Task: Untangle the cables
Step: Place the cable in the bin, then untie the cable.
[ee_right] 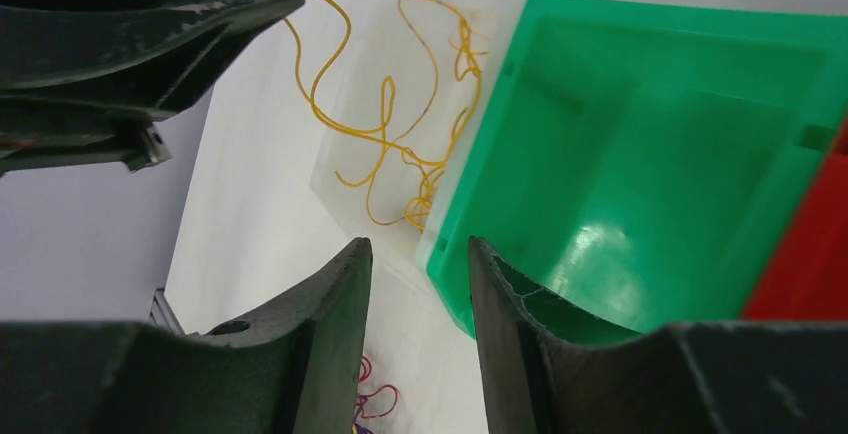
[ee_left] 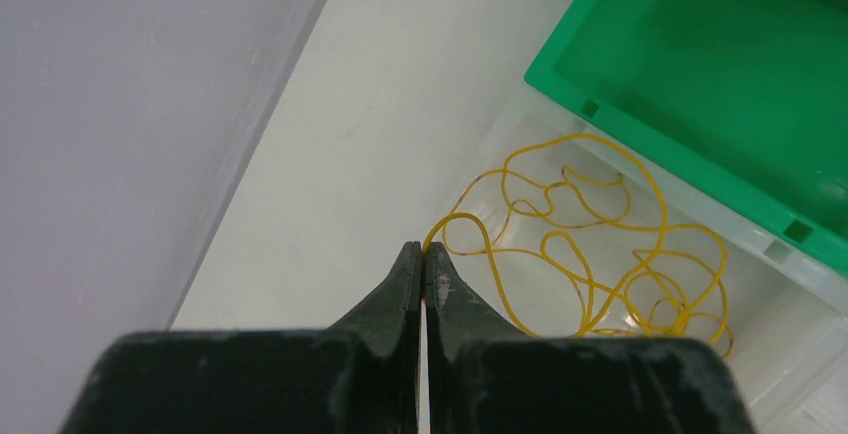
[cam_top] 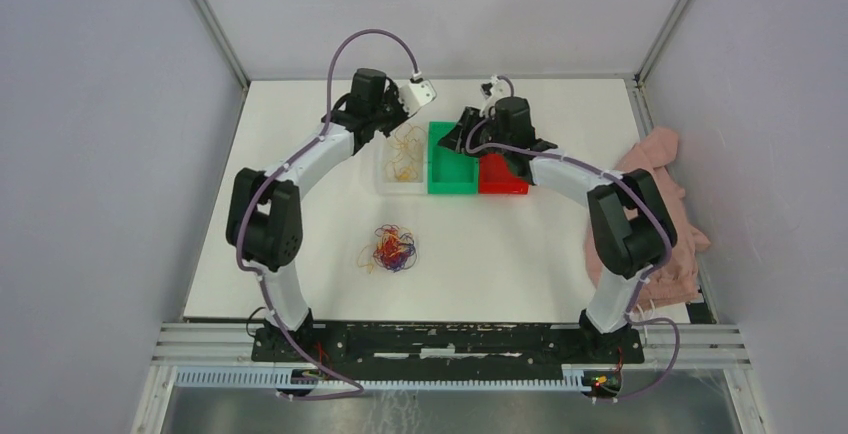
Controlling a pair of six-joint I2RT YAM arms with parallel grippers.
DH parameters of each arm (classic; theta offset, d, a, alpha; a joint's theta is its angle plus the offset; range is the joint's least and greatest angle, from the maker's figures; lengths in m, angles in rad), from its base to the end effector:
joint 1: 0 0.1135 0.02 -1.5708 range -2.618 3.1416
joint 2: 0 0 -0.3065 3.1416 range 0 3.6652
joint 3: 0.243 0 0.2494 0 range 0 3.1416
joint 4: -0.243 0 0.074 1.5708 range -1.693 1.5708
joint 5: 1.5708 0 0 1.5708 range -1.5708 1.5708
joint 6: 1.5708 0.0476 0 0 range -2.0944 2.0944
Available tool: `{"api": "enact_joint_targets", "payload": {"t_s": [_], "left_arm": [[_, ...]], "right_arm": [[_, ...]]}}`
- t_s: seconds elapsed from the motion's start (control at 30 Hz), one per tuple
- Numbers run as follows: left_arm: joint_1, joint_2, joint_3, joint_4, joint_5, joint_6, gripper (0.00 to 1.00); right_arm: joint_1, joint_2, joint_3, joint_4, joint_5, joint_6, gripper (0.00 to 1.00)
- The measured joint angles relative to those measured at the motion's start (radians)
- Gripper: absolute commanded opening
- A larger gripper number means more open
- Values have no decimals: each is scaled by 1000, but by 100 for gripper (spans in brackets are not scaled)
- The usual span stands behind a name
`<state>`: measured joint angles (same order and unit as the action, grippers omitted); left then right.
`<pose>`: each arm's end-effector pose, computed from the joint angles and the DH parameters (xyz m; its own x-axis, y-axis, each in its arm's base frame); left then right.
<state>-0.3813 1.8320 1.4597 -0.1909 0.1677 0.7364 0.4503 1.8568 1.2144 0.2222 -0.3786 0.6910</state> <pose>0.4135 -0.1744 0.3129 -0.0327 0.7266 -0.6863 0.7017 0.5057 0.5019 0.3923 0.2092 0.2623 -0.7344 0.3027 -0.6075 -0.3117 0.6446 0.6981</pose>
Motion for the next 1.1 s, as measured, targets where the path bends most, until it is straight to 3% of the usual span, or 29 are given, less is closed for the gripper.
{"api": "enact_joint_targets", "payload": {"t_s": [0.27, 0.67, 0.8, 0.93, 1.1], "left_arm": [[-7, 116, 30, 40, -16, -10, 3], [-10, 185, -32, 139, -37, -11, 3], [-13, 189, -46, 140, -37, -12, 15], [-13, 189, -29, 85, -29, -20, 40], [-13, 182, 76, -75, 10, -29, 61]], "right_arm": [[-61, -189, -143, 6, 78, 0, 44], [-64, -312, -245, -16, 104, -8, 41], [-64, -330, -262, -23, 105, -8, 41], [-64, -354, -274, -45, 108, -8, 41], [-64, -388, -284, -59, 108, -3, 40]]}}
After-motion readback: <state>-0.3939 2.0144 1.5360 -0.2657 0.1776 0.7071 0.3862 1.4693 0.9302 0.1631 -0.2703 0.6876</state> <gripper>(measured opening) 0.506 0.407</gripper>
